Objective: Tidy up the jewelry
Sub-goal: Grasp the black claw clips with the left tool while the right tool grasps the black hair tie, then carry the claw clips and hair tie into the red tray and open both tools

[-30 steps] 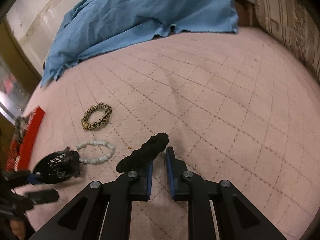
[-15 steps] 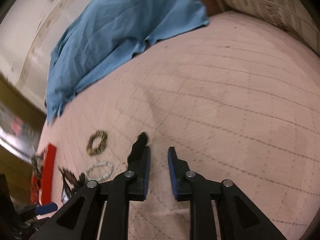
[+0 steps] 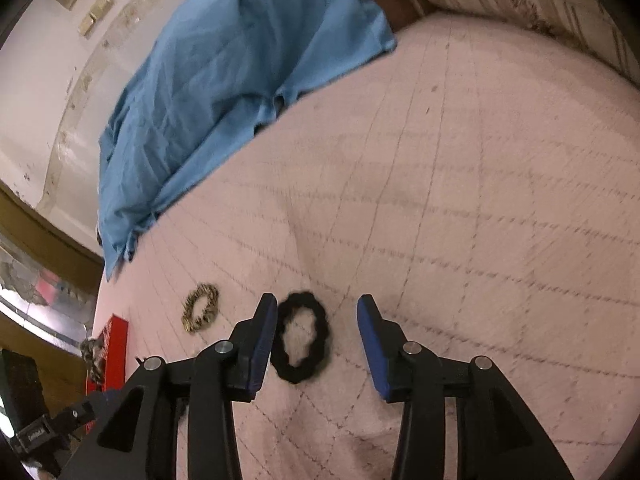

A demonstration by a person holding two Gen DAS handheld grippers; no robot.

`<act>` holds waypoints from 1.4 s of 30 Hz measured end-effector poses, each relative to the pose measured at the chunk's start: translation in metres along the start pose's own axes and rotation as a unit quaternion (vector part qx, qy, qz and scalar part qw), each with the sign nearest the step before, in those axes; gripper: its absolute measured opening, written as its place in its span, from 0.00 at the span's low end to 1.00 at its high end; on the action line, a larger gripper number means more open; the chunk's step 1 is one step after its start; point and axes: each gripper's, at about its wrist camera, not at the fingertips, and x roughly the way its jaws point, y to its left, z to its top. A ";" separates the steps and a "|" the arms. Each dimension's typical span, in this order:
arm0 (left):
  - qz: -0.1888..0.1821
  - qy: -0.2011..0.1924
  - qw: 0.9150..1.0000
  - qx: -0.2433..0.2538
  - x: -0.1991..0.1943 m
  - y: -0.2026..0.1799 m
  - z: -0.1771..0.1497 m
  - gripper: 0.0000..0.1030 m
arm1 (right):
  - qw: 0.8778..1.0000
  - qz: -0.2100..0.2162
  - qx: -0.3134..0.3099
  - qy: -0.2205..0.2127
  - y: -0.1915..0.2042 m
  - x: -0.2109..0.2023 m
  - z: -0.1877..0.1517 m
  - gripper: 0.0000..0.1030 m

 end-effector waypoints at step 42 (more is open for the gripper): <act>0.078 -0.101 0.991 -0.036 -0.117 0.064 -0.046 0.04 | 0.989 0.047 -0.140 -0.019 0.107 -0.056 -0.036 0.09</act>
